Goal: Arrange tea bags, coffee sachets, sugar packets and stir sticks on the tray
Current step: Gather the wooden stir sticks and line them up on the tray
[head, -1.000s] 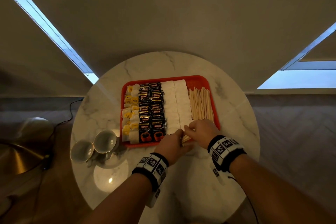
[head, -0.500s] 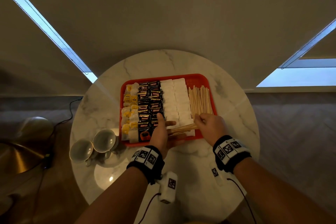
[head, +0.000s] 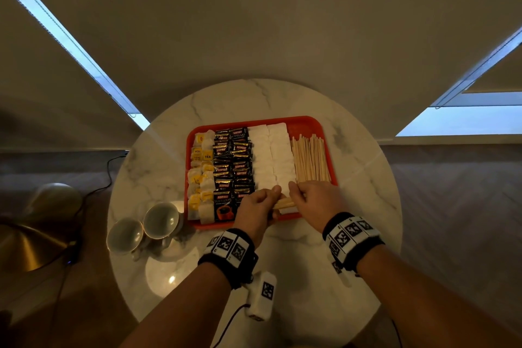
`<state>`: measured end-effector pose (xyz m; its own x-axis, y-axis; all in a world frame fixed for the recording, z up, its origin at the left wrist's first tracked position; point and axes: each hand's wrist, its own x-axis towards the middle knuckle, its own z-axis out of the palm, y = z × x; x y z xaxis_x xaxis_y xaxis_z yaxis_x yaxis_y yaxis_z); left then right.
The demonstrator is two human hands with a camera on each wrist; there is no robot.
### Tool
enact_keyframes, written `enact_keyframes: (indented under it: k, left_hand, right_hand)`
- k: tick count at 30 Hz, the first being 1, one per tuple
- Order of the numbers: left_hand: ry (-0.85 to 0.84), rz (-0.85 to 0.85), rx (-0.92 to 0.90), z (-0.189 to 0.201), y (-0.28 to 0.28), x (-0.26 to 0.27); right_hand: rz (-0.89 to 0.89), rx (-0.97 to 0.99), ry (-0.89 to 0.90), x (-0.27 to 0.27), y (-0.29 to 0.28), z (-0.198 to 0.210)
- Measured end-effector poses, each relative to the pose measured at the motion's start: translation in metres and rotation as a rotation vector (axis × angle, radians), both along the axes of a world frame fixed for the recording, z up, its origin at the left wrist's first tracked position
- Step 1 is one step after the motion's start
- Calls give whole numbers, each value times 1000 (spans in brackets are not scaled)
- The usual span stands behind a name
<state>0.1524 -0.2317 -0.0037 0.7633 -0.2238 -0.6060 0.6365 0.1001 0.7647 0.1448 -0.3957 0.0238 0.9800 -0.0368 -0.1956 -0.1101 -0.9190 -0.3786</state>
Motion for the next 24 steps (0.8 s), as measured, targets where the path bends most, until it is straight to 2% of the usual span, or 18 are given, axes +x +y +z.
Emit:
enact_keyframes:
  k: [5,7,10,13,18,20,22,24]
  left_hand:
    - [-58,-455,174,8,9,1]
    - [-28,-554,150,9,8,-1]
    - [-10,-564,79,7,4,-9]
    - [-93,-580,139,8,-2,-13]
    - [-116,-611,114,9,-11,-16]
    - [-151,-617,151,9,-13,-16]
    - [-204,-544,270,7,-16,-12]
    - [-226,-356,376,1,-21,-6]
  right_hand:
    - [60,-45,78,4,-13,2]
    - [104,-12,75,5,-19,-2]
    - [105,104,11,4,-22,-8]
    - [18,164,-72,5,-21,-12]
    - [-41,258,81,5,-19,-16]
    - [-90,313,55,5,-19,-18]
    - [-225,379,16,5,-21,-16]
    - [-313,390,36,2,-23,-15]
